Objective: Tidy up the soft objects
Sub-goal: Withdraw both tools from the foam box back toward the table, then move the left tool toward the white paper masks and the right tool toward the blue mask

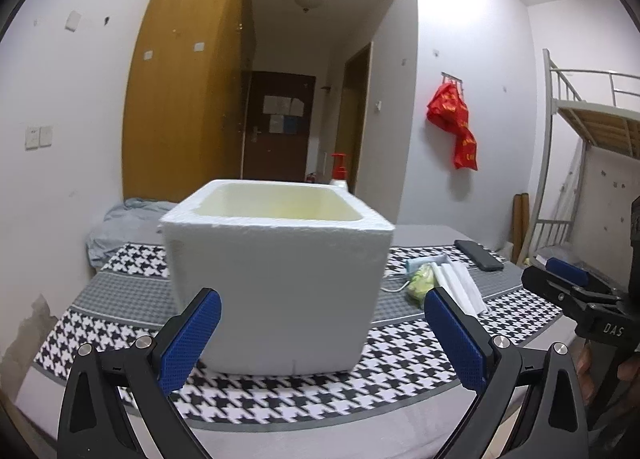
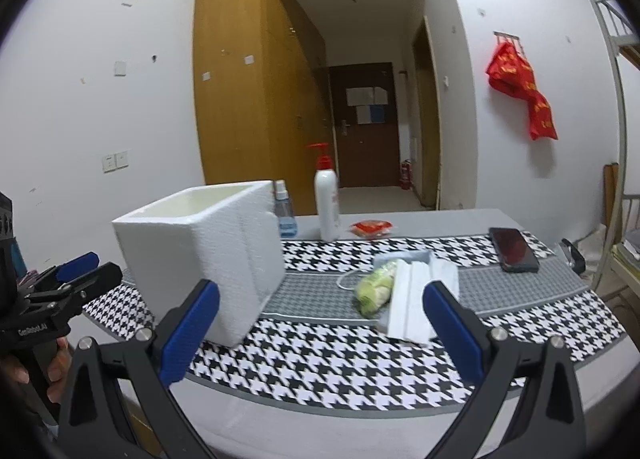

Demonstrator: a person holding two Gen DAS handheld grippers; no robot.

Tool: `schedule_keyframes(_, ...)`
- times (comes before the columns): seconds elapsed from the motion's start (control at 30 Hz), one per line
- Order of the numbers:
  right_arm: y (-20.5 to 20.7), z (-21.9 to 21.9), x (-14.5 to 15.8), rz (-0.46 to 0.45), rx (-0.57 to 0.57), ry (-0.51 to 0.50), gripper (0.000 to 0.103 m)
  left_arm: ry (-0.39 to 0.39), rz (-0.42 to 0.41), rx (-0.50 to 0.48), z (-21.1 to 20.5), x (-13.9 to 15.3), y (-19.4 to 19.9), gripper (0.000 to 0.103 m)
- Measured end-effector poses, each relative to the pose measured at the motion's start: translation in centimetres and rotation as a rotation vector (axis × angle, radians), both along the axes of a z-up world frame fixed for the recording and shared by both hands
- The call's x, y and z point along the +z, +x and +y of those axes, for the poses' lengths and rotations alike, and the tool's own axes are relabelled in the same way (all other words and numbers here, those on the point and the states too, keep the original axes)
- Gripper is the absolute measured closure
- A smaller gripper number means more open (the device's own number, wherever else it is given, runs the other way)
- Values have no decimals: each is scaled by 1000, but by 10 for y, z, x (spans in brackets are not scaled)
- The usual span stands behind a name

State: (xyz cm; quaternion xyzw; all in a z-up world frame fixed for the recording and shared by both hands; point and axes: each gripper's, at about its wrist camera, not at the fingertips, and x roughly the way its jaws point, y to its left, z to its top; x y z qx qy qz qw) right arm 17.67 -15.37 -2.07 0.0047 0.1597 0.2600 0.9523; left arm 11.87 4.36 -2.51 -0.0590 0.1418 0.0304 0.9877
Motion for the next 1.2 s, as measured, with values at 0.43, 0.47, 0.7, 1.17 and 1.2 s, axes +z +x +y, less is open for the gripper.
schedule_keyframes(0.43, 6, -63, -3, 19, -189, 60, 0, 86, 37, -232, -70, 8, 36, 1)
schedule_keyframes(0.47, 6, -68, -4, 23, -200, 65, 0, 85, 39, -252, -76, 9, 38, 1)
schedule_keyframes(0.7, 6, -91, -10, 33, -268, 49, 0, 120, 52, -316, -106, 6, 56, 1)
schedule_keyframes(1.17, 38, -96, -31, 124, -263, -13, 0, 143, 120, -303, -115, -9, 88, 1)
schedule_keyframes(1.2, 41, -95, -32, 131, -256, -20, 0, 147, 124, -298, -115, -11, 90, 1)
